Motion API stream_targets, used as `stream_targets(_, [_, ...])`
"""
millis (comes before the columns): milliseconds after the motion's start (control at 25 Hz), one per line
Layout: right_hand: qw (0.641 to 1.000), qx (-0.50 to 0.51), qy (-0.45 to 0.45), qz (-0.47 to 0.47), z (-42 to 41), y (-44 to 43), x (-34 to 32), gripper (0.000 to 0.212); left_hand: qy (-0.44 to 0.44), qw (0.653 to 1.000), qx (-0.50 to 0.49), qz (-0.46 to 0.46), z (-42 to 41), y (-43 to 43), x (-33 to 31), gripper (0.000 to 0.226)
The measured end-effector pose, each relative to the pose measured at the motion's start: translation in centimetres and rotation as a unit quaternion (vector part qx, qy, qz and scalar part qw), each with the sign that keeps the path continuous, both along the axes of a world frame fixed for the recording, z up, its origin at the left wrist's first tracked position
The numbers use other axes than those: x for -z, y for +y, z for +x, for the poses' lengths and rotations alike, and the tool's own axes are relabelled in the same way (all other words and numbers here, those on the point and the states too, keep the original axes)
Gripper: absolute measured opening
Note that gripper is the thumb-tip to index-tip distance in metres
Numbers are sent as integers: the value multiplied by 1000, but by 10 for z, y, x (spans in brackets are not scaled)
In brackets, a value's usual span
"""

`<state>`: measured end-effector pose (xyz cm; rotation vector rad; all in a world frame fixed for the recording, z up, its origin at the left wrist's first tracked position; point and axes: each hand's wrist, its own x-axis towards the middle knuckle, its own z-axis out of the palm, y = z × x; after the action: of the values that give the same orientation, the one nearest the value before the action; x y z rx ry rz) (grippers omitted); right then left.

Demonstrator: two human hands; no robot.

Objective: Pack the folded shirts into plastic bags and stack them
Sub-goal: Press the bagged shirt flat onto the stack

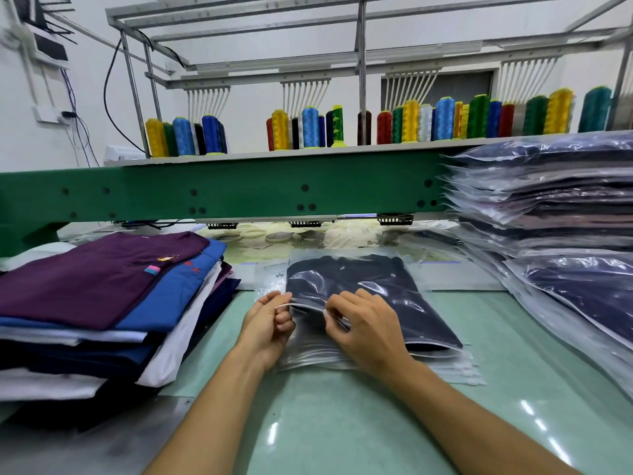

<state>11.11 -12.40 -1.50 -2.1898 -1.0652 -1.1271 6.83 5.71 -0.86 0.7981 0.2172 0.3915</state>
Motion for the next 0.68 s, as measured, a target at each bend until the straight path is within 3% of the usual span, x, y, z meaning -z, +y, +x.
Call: stream_targets(680, [992, 97, 80, 21, 32, -50, -16, 21, -14, 994, -94, -54, 5, 18, 6, 24])
